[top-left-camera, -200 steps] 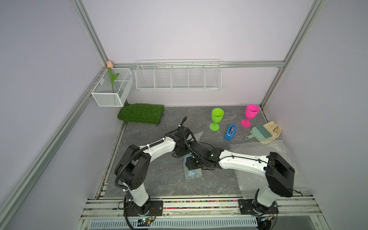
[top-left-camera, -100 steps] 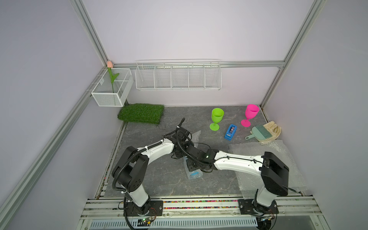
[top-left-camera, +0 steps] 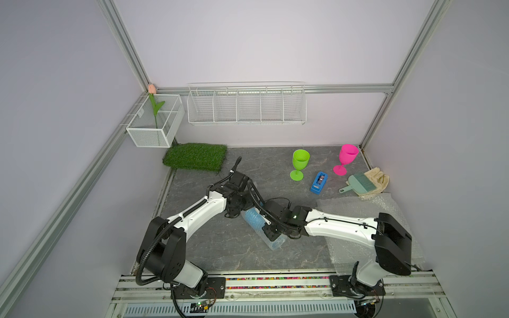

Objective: Wrap wine glasses in bubble wrap
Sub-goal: Adjust the bubble wrap at the center of the board.

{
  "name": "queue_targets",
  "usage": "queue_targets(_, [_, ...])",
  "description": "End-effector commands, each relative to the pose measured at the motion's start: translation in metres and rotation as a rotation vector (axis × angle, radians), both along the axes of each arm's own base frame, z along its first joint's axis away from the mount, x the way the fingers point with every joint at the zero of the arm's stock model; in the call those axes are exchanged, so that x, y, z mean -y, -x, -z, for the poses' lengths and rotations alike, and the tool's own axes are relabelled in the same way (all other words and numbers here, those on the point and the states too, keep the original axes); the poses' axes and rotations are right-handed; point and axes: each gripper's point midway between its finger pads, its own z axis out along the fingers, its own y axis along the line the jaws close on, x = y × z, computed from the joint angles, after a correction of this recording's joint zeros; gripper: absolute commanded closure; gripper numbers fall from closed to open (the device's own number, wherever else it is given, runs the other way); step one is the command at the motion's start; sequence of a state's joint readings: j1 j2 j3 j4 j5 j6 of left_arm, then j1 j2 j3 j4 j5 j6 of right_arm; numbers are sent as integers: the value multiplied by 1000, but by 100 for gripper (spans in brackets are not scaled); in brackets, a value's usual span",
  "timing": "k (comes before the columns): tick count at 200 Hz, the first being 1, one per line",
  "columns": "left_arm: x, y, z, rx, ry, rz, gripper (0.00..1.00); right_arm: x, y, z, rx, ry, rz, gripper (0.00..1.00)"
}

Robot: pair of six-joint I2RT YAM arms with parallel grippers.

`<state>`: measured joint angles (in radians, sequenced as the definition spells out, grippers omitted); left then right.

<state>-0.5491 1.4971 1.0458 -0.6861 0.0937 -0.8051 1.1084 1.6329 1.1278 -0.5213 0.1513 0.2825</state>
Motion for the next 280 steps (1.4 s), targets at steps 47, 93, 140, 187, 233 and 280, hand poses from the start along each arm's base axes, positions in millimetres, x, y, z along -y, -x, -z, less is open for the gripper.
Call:
queue_targets(47, [-34,2,31,-95,-161,9,11,30,10,6,41,118,-213,93])
queue_targets(93, [-52,9,65,-169,-168,-17,17,37,7,5,65,128,-286,93])
queue_targets(140, [-73,7,42,-121,-240,-10,15,45,6,1,97,146,-410,93])
queue_targets(187, [-119,4,-1,-58,-265,-55,12,54,9,-4,133,156,-555,93])
queue_targets(233, [-66,-15,-64,151,-104,323,19,64,19,-6,203,173,-760,93])
queue_targets(280, [14,11,-84,340,-120,917,26,64,16,-9,214,142,-830,93])
